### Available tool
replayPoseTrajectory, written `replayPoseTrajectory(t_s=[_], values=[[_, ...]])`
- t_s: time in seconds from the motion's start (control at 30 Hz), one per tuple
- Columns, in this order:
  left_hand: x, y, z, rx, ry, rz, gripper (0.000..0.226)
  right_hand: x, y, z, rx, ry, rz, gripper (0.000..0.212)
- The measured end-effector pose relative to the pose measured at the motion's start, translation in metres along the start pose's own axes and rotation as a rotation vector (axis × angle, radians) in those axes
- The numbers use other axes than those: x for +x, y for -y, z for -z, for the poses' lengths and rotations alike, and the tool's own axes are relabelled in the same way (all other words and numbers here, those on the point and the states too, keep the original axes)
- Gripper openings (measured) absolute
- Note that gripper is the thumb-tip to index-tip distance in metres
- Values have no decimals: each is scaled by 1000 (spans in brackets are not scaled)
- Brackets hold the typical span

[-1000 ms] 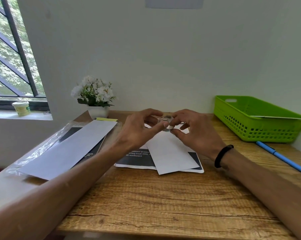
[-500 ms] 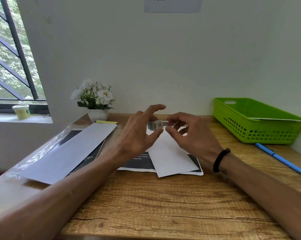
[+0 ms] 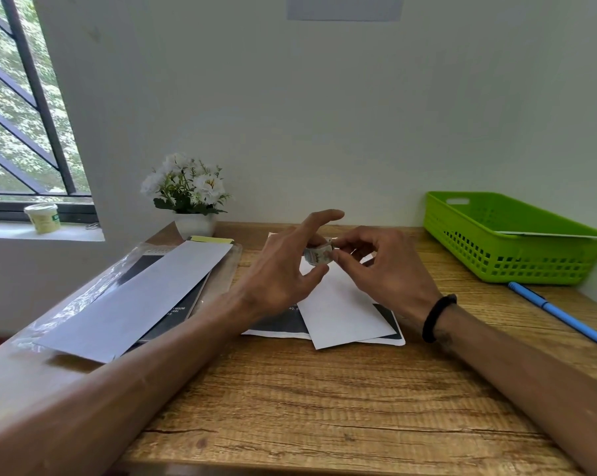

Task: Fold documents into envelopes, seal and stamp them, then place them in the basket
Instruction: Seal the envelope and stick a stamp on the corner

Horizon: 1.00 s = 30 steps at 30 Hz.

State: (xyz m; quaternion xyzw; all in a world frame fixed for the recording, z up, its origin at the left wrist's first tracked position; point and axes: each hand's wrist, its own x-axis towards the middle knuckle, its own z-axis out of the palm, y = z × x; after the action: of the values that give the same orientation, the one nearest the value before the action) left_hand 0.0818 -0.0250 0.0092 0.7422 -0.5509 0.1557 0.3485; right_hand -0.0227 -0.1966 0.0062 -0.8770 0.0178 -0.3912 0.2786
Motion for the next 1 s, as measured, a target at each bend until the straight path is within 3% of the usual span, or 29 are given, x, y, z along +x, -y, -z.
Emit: replayPoseTrajectory(t_s=[1.0], values=[[3,7,-6,-3,56,-61,79,0,2,1,105,76,-122,4]])
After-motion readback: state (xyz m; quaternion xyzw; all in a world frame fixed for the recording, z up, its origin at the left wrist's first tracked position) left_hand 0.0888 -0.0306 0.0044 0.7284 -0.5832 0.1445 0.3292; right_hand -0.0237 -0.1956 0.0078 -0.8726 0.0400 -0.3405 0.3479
